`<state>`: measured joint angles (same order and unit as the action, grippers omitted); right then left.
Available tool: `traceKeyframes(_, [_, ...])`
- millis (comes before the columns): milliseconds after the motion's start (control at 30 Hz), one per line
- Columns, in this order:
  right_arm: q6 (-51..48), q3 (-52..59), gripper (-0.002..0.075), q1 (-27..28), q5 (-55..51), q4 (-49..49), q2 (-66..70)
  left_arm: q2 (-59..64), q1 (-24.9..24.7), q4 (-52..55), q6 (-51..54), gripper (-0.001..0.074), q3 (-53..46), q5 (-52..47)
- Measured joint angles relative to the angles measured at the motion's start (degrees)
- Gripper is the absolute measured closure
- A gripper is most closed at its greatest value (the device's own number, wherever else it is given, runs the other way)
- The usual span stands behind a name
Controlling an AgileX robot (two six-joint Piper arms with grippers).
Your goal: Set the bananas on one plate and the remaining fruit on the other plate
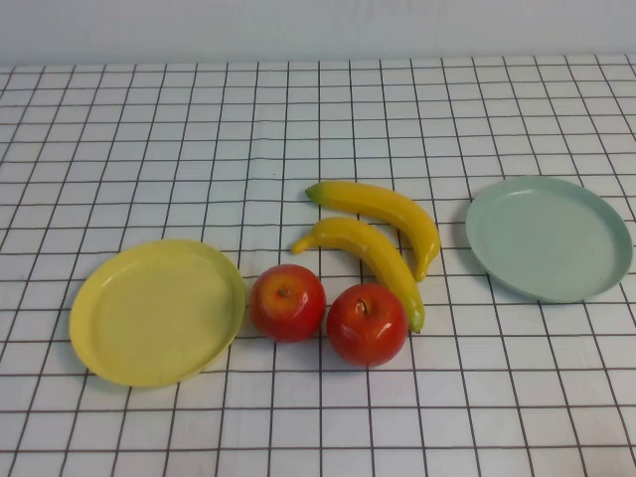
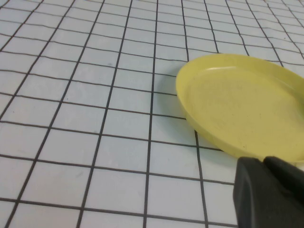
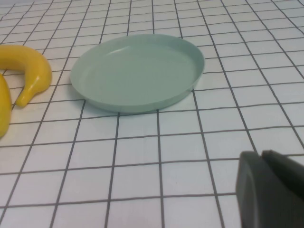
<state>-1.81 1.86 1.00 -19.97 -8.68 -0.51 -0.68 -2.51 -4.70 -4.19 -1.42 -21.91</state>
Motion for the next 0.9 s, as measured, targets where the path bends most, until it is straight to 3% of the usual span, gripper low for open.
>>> traceKeyframes(633, [0.0,0.0,0.0741,0.0,0.0,0.0,0.0,0.0,0.0,0.1,0.1,0.0739,0.0,0.4])
traceKeyframes(900, [0.0,0.0,0.0741,0.0,0.0,0.0,0.0,0.0,0.0,-9.7,0.1,0.0739,0.0,4.5])
